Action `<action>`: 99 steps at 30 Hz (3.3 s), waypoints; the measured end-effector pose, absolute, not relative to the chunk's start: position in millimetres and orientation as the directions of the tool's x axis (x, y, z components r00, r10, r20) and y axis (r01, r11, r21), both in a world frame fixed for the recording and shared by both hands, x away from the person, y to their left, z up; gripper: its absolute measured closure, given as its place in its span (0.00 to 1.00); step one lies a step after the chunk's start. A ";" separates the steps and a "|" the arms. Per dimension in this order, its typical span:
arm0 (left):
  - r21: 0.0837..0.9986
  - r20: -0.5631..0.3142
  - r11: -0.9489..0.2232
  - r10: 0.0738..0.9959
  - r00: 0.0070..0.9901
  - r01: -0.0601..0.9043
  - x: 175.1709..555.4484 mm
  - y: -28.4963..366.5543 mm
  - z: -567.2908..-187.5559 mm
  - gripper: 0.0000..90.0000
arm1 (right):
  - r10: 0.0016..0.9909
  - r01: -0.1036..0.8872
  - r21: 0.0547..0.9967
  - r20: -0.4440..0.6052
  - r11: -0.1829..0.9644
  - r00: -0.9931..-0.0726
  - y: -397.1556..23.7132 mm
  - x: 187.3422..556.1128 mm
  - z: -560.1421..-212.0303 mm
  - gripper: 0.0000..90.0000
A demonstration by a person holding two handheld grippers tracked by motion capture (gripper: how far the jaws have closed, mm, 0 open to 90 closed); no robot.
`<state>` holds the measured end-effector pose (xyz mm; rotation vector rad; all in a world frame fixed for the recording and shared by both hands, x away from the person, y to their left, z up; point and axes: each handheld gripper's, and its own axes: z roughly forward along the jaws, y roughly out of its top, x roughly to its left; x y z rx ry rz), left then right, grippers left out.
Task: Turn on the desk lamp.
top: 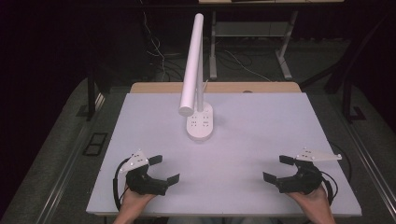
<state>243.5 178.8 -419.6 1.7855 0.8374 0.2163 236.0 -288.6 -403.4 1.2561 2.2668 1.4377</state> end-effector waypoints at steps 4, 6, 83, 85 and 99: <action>0.891 -0.241 -0.157 0.632 0.736 0.426 242.8 178.1 -419.1 0.00 | 0.727 0.568 0.805 0.284 0.173 -0.625 -289.6 237.7 -405.4 0.01; 0.891 -0.240 -0.158 0.633 0.736 0.426 242.7 178.0 -419.1 0.00 | 0.727 0.566 0.806 0.284 0.171 -0.625 -290.1 237.5 -405.6 0.01; 0.880 -0.260 -0.148 0.644 0.719 0.451 242.9 179.1 -422.5 0.00 | 0.664 0.577 0.753 0.259 0.317 -0.702 -263.0 309.2 -353.9 0.01; 0.880 -0.260 -0.148 0.645 0.719 0.451 242.9 179.0 -422.5 0.00 | 0.663 0.575 0.755 0.257 0.316 -0.703 -262.1 310.4 -352.9 0.01; 0.879 -0.261 -0.151 0.643 0.721 0.453 242.9 178.4 -422.6 0.00 | 0.665 0.577 0.744 0.245 0.338 -0.706 -250.3 329.0 -346.4 0.01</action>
